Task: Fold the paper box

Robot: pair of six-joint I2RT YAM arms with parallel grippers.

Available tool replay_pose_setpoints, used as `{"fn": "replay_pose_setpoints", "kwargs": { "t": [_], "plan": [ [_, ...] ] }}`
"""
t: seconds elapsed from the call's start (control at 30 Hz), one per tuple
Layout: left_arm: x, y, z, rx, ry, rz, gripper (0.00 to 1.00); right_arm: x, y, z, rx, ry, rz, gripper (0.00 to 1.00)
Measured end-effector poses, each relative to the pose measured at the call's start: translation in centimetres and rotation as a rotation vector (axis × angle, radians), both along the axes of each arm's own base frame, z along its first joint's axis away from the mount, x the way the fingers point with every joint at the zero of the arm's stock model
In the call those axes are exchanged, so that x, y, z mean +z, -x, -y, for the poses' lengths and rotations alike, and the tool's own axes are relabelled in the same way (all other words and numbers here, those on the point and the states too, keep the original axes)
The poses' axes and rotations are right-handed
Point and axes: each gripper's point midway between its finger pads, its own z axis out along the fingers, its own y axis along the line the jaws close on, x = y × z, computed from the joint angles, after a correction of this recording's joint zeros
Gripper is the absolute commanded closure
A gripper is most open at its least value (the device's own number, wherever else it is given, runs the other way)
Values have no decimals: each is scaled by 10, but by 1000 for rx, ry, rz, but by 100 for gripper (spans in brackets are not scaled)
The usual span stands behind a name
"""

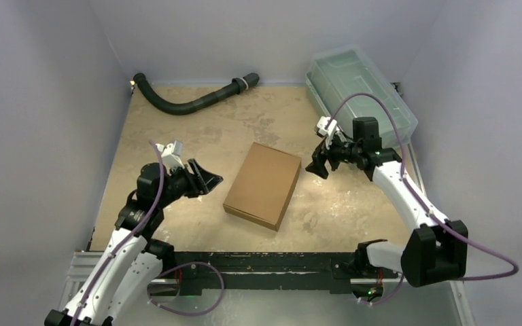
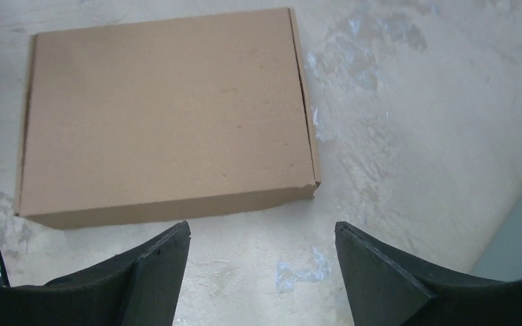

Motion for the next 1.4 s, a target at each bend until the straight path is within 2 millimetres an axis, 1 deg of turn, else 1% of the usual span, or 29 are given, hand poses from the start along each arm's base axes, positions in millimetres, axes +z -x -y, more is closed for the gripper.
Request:
{"fn": "replay_pose_setpoints", "kwargs": {
  "t": [0.03,0.07,0.1,0.13,0.17,0.23,0.33,0.4,0.47,0.57,0.63,0.73,0.8,0.9,0.97,1.07,1.2,1.27,1.33,1.4],
  "plan": [
    [-3,0,2,-12,2,-11,46,6,3,0,23,-3,26,22],
    [-6,0,4,-22,1,-24,46,10,7,-1,48,-5,46,28],
    [-10,-1,5,-27,-2,-39,46,15,12,-1,84,-6,72,38],
    [-14,-1,6,-30,-9,-55,46,17,17,-2,126,-5,94,52],
    [-17,-1,6,-33,-16,-63,46,17,23,-4,173,-2,119,62],
    [-22,-2,8,-38,-29,-79,48,10,33,-6,253,9,156,75],
    [-31,-6,7,-21,-56,-102,50,-17,52,-6,357,47,168,87],
    [-38,-11,4,6,-74,-115,51,-37,64,-7,426,96,170,90],
    [-47,-17,0,44,-88,-124,52,-51,74,-16,522,152,199,93],
    [-65,-23,-6,97,-99,-163,52,-67,88,-29,681,223,245,100],
    [-80,-25,-8,131,-99,-200,54,-81,99,-33,795,256,254,100],
    [-101,-26,-11,171,-92,-243,58,-97,113,-35,912,288,256,100],
    [-117,-24,-13,189,-93,-274,63,-103,122,-39,968,302,264,100],
    [-131,-25,-13,202,-96,-305,71,-109,134,-48,1029,314,270,100],
    [-137,-28,-12,204,-97,-314,75,-112,137,-57,1045,331,279,100],
    [-146,-32,-9,194,-94,-322,78,-117,131,-74,1000,389,297,100],
    [-165,-29,3,140,-93,-365,78,-122,115,-101,862,453,322,100],
    [-172,-29,5,135,-101,-375,78,-127,108,-100,773,484,285,99],
    [-171,-32,8,132,-96,-362,77,-129,101,-98,686,498,255,96],
    [-171,-34,8,138,-102,-354,76,-127,88,-96,590,500,246,94]
  ]
}}
